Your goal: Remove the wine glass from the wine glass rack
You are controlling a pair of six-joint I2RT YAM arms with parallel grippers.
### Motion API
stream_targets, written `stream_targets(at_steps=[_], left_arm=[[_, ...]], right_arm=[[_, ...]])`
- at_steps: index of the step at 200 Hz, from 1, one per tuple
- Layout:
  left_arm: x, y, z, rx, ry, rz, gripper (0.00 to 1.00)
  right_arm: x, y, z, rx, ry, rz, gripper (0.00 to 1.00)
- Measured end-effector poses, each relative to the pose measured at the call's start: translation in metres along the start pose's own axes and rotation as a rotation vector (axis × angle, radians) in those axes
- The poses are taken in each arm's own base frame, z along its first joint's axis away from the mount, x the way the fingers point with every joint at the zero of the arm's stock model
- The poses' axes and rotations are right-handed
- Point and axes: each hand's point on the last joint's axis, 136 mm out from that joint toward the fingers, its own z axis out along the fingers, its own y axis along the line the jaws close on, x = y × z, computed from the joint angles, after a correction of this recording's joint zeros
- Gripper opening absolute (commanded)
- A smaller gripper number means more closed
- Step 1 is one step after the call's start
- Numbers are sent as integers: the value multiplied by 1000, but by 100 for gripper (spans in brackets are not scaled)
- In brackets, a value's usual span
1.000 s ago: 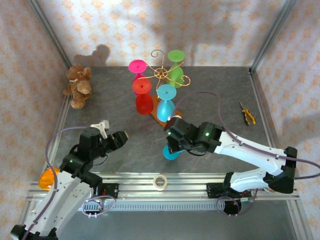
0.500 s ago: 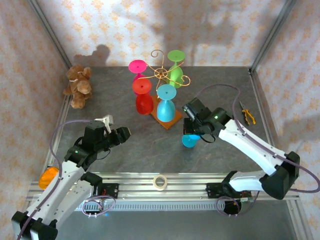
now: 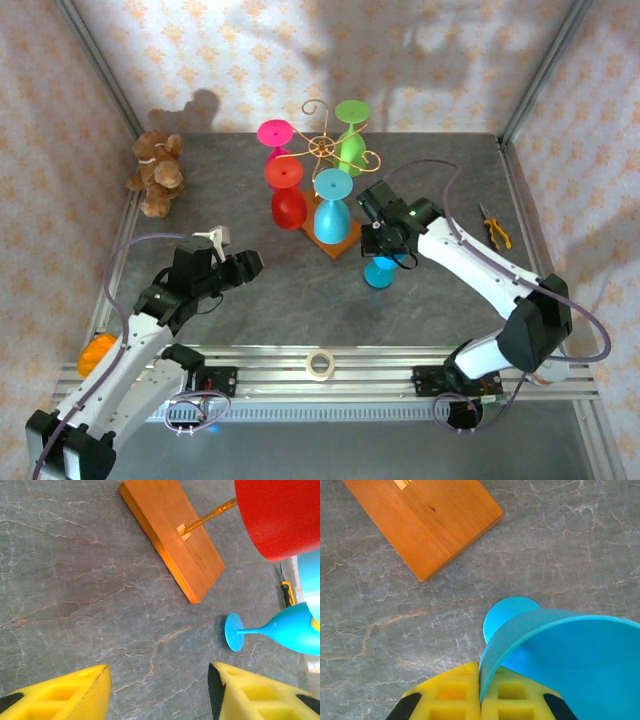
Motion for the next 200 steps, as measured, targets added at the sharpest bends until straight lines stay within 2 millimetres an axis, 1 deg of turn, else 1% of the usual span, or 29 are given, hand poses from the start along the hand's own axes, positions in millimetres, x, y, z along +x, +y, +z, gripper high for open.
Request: stream_targets(at_steps=[50, 84, 97, 109, 141, 164, 200], left_arm=[[-1, -1, -2, 2, -10, 2, 54], [-3, 0, -3, -4, -23, 4, 54], [-3, 0, -3, -4, -23, 4, 54], [-4, 0, -3, -4, -23, 4, 54], [-4, 1, -3, -6, -26, 4, 53], [-5, 0, -5, -2, -32, 5, 53], [-5, -1, -6, 2, -37, 7, 53]], right_arm=[[-4, 2, 9, 7, 1, -1, 0], [-5, 3, 11, 8, -1, -1, 0], [-6, 3, 12, 5, -5, 0, 5], [-7, 4, 13, 5, -5, 0, 7], [-8, 5, 14, 2, -9, 2, 21], [-10, 6, 14, -1, -14, 4, 23], [-13, 8, 13, -7, -25, 5, 32]])
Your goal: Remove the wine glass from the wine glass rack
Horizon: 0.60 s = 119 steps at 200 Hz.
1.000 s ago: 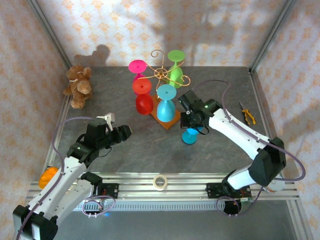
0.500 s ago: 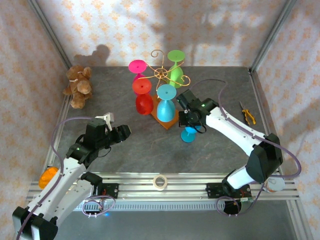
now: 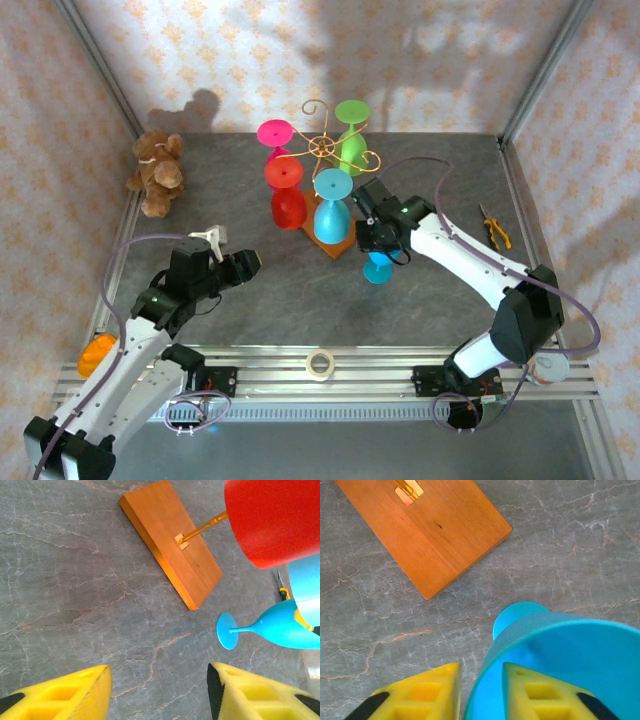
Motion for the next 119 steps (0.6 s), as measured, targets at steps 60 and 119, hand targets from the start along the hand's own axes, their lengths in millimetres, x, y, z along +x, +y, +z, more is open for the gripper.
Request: stream_targets(at_steps=[60, 119], left_arm=[[-2, -2, -3, 5, -11, 2, 53], [-6, -6, -7, 12, -18, 4, 53]], right_arm=[[-17, 6, -23, -39, -64, 12, 39], [-22, 4, -62, -89, -145, 27, 41]])
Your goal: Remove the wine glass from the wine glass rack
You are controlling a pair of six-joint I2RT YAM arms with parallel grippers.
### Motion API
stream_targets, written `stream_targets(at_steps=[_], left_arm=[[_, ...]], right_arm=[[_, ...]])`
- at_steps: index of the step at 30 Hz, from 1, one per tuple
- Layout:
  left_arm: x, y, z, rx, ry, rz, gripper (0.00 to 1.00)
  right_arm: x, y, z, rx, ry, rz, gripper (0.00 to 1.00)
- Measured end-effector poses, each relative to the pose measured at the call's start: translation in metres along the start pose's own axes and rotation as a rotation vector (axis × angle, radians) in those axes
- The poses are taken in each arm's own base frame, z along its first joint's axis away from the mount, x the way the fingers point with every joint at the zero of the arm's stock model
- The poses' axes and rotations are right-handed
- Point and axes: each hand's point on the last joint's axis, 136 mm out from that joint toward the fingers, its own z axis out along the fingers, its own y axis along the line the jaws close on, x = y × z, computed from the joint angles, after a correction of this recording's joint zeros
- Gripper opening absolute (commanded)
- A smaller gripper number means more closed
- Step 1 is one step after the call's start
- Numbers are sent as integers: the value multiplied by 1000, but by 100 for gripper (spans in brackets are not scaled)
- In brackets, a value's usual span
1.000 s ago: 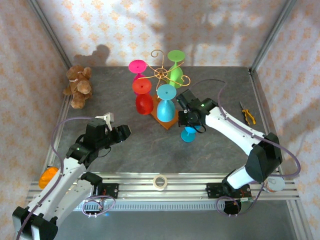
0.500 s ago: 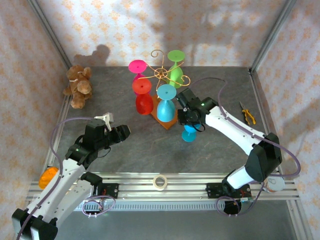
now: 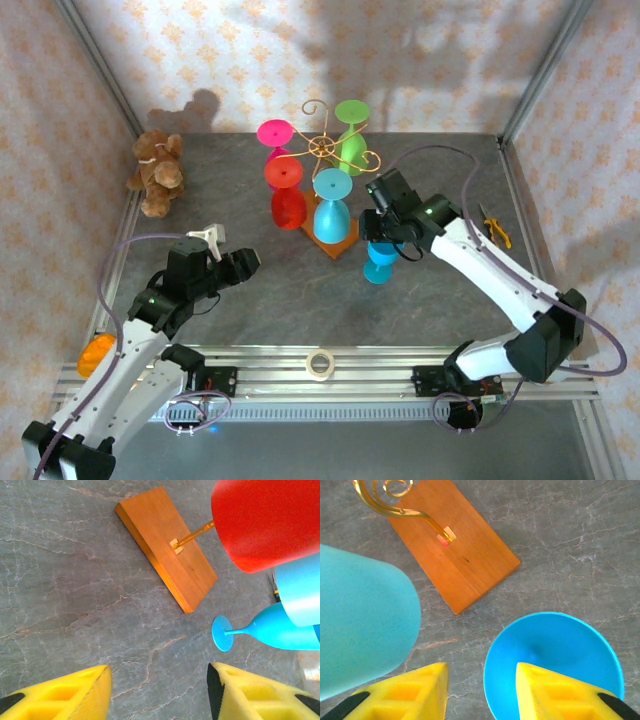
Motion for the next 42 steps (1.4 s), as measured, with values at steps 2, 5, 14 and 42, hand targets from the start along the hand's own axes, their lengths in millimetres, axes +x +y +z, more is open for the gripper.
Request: stream_targets(at_steps=[2, 5, 14, 42], left_arm=[[-1, -1, -1, 1, -2, 1, 53], [-5, -6, -4, 8, -10, 5, 53], [-30, -33, -25, 47, -58, 45, 54], [-56, -62, -36, 107, -105, 59, 55]], right_arm=[[-2, 0, -9, -12, -19, 7, 42], [-3, -1, -25, -35, -49, 23, 43], [-3, 6, -74, -173, -117, 122, 62], [-98, 77, -98, -662, -264, 431, 56]])
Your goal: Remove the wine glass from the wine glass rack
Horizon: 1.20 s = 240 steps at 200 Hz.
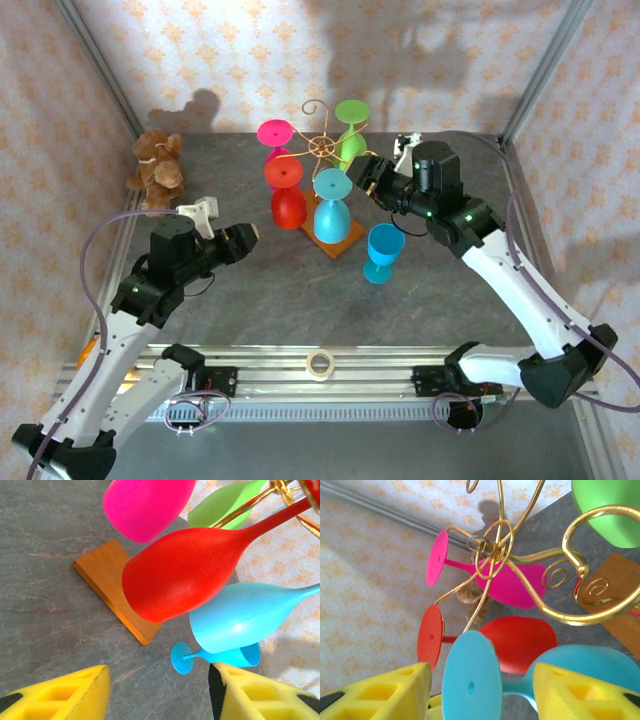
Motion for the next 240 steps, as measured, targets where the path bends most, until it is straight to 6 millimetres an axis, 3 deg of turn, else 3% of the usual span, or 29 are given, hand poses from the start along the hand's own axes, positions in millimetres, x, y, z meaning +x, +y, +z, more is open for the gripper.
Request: stream_targets(at_steps=[52, 111, 240], left_arm=[[-2, -1, 0, 7, -9, -1, 55], [0, 1, 2, 5, -7, -5, 55], [5, 5, 2, 4, -11, -8, 55]], right_arm=[[1, 2, 7, -30, 19, 34, 54], [16, -20, 21, 0, 65, 79, 42], [16, -12, 20, -37, 72, 81, 25]])
